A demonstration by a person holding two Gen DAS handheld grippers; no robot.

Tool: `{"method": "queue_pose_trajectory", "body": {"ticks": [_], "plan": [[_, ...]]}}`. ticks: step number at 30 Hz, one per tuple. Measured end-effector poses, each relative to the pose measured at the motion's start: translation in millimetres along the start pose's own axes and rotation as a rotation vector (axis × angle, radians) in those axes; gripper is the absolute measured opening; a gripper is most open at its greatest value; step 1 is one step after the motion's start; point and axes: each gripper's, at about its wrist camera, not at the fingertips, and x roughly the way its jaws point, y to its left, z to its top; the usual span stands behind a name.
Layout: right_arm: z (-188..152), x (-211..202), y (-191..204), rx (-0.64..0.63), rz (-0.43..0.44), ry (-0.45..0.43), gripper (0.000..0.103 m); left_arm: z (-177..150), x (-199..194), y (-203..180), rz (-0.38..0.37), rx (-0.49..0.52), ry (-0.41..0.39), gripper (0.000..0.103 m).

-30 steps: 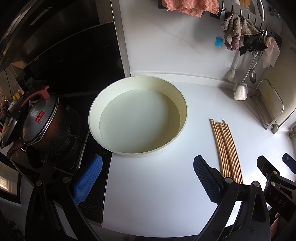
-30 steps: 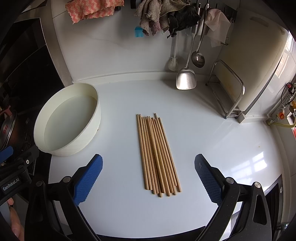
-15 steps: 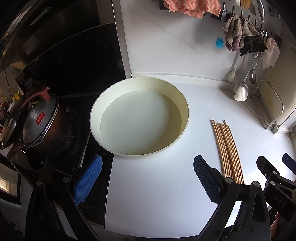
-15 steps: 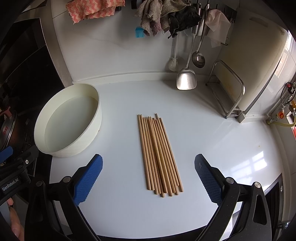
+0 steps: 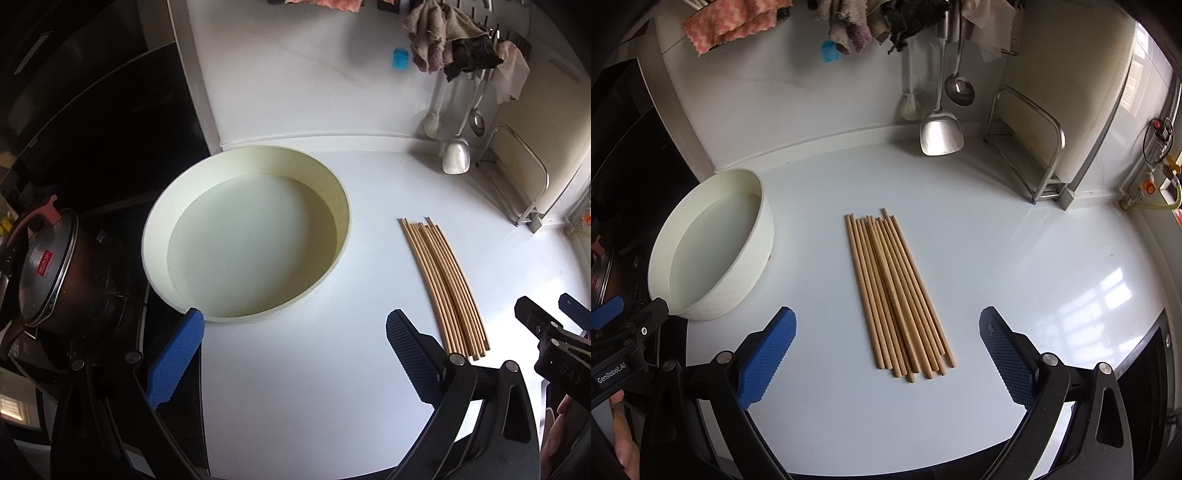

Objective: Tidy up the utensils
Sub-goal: 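Move both tools down toward the bundle of wooden chopsticks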

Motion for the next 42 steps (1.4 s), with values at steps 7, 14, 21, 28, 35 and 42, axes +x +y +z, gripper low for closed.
{"method": "queue_pose_trajectory", "body": {"ticks": [7, 14, 21, 28, 35, 42], "plan": [[-1.5, 17.1, -45.9, -0.02, -0.006, -0.018, 0.095, -2.9, 19.3, -33.0, -0.03, -0.015, -0.024, 0.097], [-5.5, 68.2, -83.1, -0.13, 0.061, -0.018, 0.095, -21.0, 47.8, -78.4, -0.009, -0.075, -0.029, 0.097], [-6.2, 107.9, -100.6, -0.165, 0.116, -0.031, 0.095, -33.6, 74.6, -104.2, 0.022, -0.062, -0.031, 0.097], [-2.2, 146.9, -100.5, -0.117, 0.125, 0.039, 0.095, -39.7, 111.2, -109.6, -0.014, -0.076, 0.033, 0.097], [1.6, 161.2, -89.7, -0.149, 0.061, 0.003, 0.095, -44.1, 125.2, -123.0, -0.003, -0.028, 0.017, 0.097], [2.1, 168.8, -86.2, -0.188, 0.042, 0.0, 0.095, -38.6, 138.5, -121.2, -0.043, -0.068, 0.042, 0.097]]}}
